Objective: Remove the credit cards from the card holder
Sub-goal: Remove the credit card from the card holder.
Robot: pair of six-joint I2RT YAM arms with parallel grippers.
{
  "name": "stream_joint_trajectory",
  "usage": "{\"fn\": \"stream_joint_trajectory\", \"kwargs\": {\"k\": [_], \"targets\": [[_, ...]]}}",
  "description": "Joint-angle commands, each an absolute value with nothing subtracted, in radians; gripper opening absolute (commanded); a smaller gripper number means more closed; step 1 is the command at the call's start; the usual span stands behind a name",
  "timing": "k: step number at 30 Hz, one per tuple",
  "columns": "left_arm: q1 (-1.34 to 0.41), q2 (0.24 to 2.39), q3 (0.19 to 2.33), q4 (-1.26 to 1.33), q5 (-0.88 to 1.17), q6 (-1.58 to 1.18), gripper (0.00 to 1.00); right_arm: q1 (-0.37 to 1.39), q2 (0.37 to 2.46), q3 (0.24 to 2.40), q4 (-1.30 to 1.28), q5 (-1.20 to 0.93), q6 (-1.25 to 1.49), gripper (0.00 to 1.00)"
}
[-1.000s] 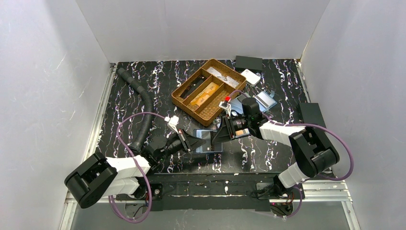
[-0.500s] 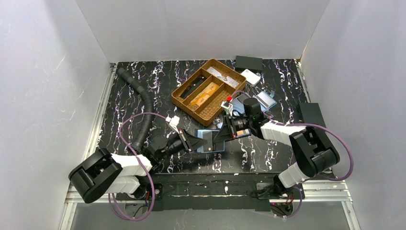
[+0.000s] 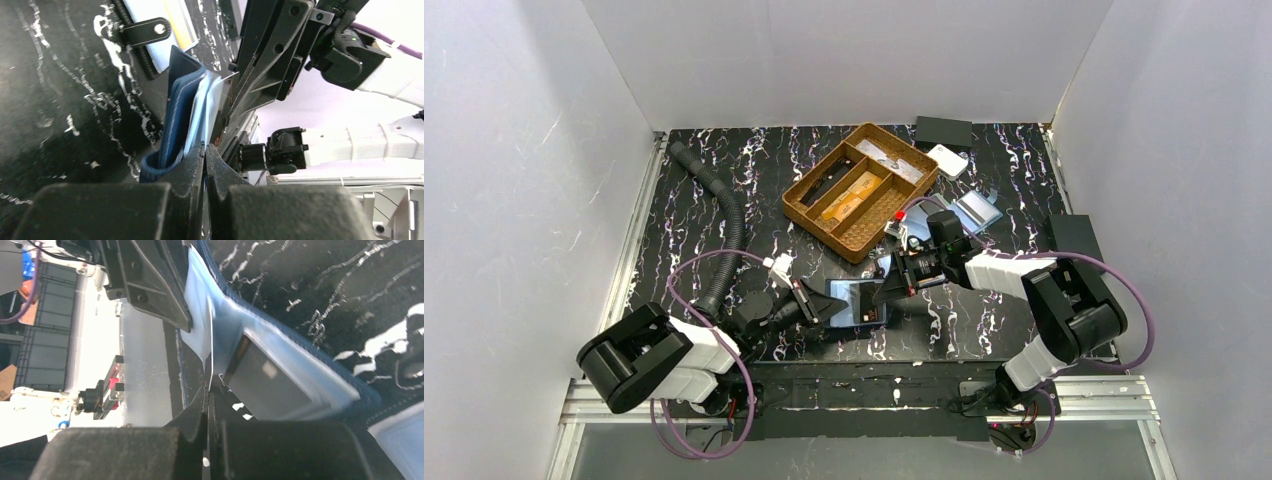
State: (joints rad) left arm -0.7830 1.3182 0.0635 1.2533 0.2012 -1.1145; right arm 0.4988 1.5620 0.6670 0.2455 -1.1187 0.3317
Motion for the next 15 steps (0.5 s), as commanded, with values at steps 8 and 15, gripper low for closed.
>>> {"fn": "stream_joint_trajectory", "kwargs": {"k": [8, 15], "targets": [[-0.785, 1.356, -0.039, 1.158, 0.069, -1.112, 0.00, 0.482, 1.605, 0.775, 0.002, -0.988, 0.061, 0.01], [-0.785, 1.296, -0.098, 0.957, -0.061, -1.192, 0.01, 0.477, 1.556, 0.783, -0.057, -1.041, -0.018, 0.01]]}}
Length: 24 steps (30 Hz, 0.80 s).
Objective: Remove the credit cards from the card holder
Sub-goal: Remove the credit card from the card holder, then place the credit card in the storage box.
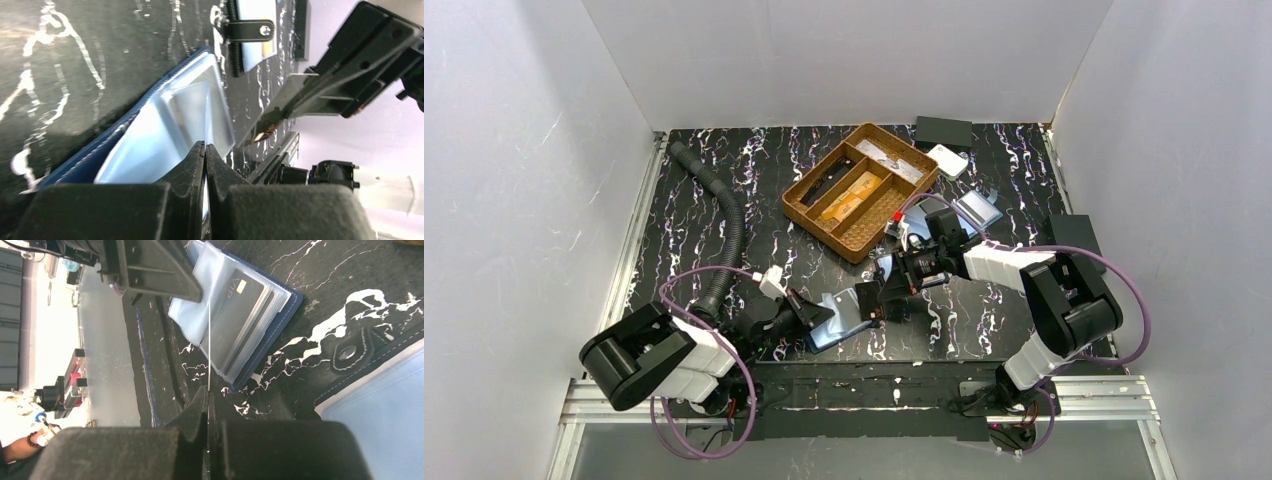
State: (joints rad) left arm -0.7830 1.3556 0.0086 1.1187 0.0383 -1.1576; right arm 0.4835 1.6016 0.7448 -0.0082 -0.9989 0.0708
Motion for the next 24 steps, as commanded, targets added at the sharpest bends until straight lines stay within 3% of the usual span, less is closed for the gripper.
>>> {"fn": "stream_joint_trajectory", "kwargs": {"k": [1, 5, 11, 16, 24], "targets": [[-0.785, 1.271, -0.092, 0.911, -0.060, -1.197, 0.03, 0.476, 1.551, 0.787, -0.068, -1.049, -0.037, 0.01], [-0.785, 1.139, -0.079, 0.759, -0.058, -1.207, 0.09, 0.471, 1.532, 0.790, -0.091, -1.079, -0.071, 0.01], [-0.789, 0.815, -0.005, 0.218, -0.104, -1.243, 0.22, 0.459, 1.518, 0.799, -0.124, -1.092, -0.113, 0.01], [-0.794, 0.634, 0.147, -0.301, -0.225, -1.315, 0.50, 0.441, 1.500, 0.798, -0.126, -1.102, -0.119, 0.01], [-0.793, 0.478, 0.214, -0.411, -0.184, -1.184, 0.60, 0.428, 1.449, 0.795, -0.147, -1.122, -0.149, 0.01]]}}
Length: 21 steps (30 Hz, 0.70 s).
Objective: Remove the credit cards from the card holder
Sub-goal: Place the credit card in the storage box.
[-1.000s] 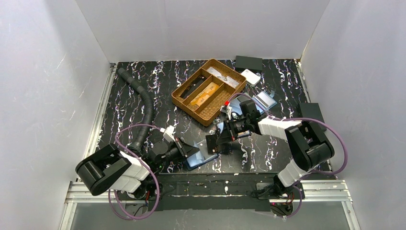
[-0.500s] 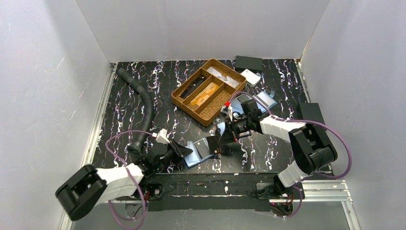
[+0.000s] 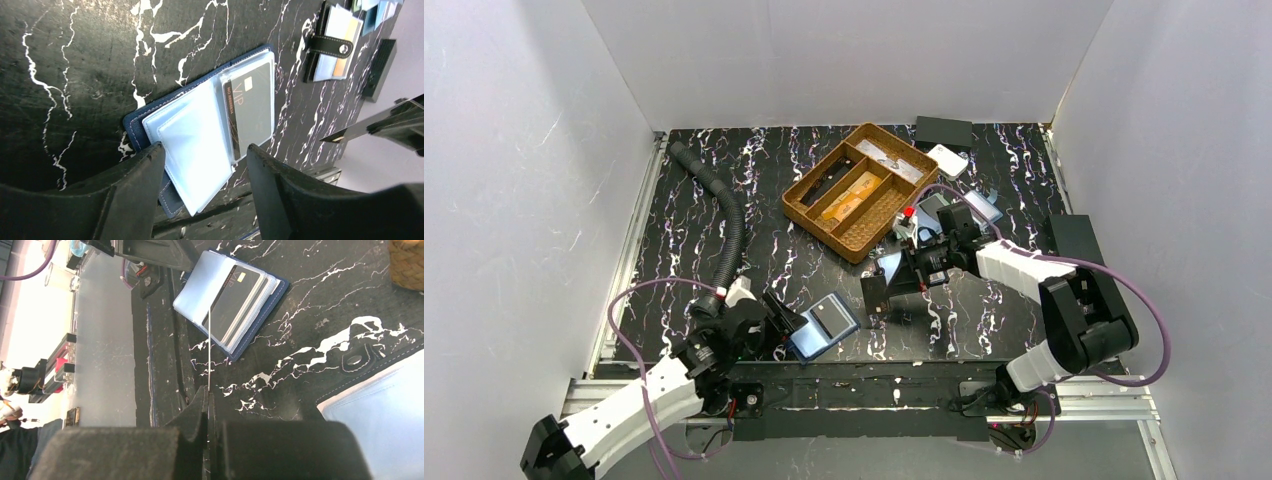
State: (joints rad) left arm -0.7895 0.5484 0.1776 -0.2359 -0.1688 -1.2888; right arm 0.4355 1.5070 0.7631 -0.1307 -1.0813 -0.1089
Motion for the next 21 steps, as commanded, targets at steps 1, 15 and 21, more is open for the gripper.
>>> {"fn": "stream_joint_trajectory", "kwargs": {"k": [1, 15, 21], "targets": [[-0.793, 0.451, 0.222, -0.399, -0.175, -1.145, 0.61, 0.428, 1.444, 0.795, -0.148, -1.126, -0.150, 0.01], [-0.792, 0.208, 0.212, -0.125, -0.093, -0.985, 0.98, 0.405, 1.429, 0.805, -0.172, -1.204, -0.180, 0.01], [-0.795, 0.522, 0.259, 0.234, 0.157, -0.867, 0.98, 0.399, 1.422, 0.802, -0.163, -1.238, -0.175, 0.01]]}}
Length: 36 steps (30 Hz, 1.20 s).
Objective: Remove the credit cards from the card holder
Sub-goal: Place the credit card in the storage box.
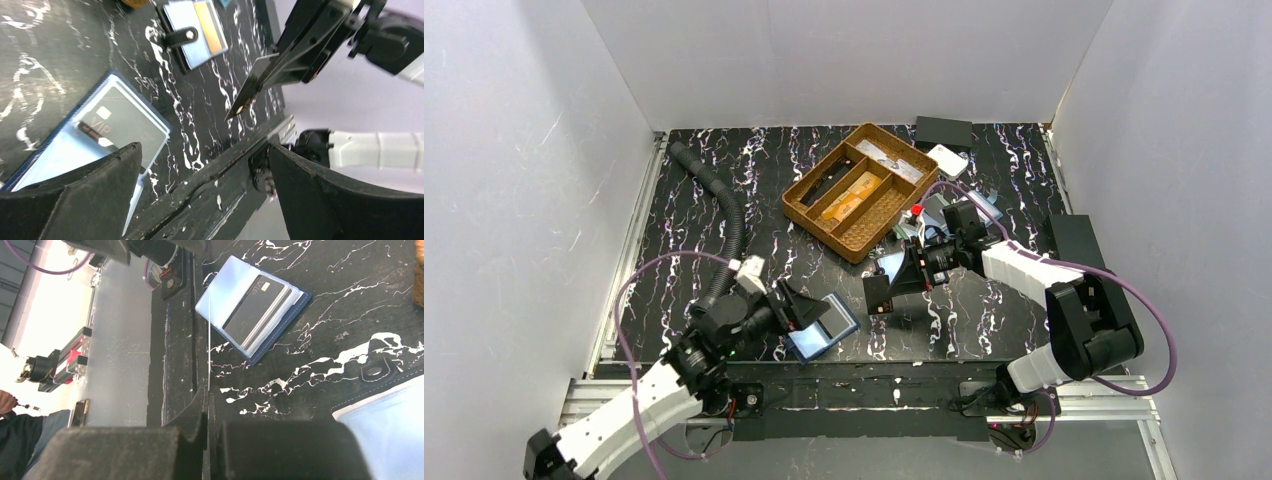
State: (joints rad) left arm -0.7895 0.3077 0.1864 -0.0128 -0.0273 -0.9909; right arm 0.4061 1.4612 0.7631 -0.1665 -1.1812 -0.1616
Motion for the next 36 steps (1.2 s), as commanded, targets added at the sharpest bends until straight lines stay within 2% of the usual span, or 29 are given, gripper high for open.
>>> {"fn": "stream_joint_trajectory", "kwargs": {"k": [1, 7, 11, 14, 17, 19, 23, 26, 27, 29, 30, 32, 34, 36], "targets": [[-0.799, 0.601, 0.293, 0.250, 0.187, -0.846, 0.97, 0.398, 1.422, 0.800, -0.156, -1.244, -0.168, 0.01], [-0.818, 0.930, 0.462, 0.381, 0.256, -0.764, 0.95, 0.392, 1.415, 0.795, -0.130, -1.271, -0.143, 0.01], [-0.826, 1.051, 0.487, 0.483, 0.290, -0.772, 0.81, 0.384, 1.417, 0.790, -0.091, -1.296, -0.104, 0.01], [-0.829, 1.112, 0.473, 0.564, 0.307, -0.802, 0.77, 0.379, 1.422, 0.785, -0.067, -1.315, -0.078, 0.01], [-0.830, 1.171, 0.476, 0.619, 0.338, -0.815, 0.68, 0.379, 1.424, 0.782, -0.055, -1.318, -0.068, 0.01], [-0.831, 1.211, 0.481, 0.648, 0.357, -0.827, 0.58, 0.377, 1.417, 0.779, -0.054, -1.315, -0.068, 0.01], [-0.837, 1.266, 0.471, 0.734, 0.383, -0.861, 0.23, 0.376, 1.418, 0.775, -0.047, -1.311, -0.067, 0.01], [-0.838, 1.307, 0.464, 0.794, 0.413, -0.870, 0.04, 0.376, 1.426, 0.772, -0.046, -1.313, -0.071, 0.01], [-0.838, 1.318, 0.464, 0.812, 0.424, -0.869, 0.00, 0.376, 1.423, 0.770, -0.046, -1.314, -0.075, 0.01], [-0.838, 1.336, 0.459, 0.847, 0.445, -0.858, 0.00, 0.376, 1.412, 0.761, -0.047, -1.316, -0.091, 0.01], [-0.838, 1.337, 0.456, 0.859, 0.451, -0.847, 0.00, 0.376, 1.405, 0.757, -0.052, -1.313, -0.105, 0.05], [-0.830, 1.325, 0.444, 0.863, 0.457, -0.810, 0.00, 0.369, 1.390, 0.765, -0.112, -1.281, -0.166, 0.29], [-0.803, 1.299, 0.421, 0.853, 0.476, -0.793, 0.00, 0.339, 1.381, 0.809, -0.279, -1.226, -0.324, 0.52], [-0.759, 1.262, 0.402, 0.784, 0.500, -0.759, 0.00, 0.299, 1.382, 0.869, -0.464, -1.143, -0.530, 0.72]]}}
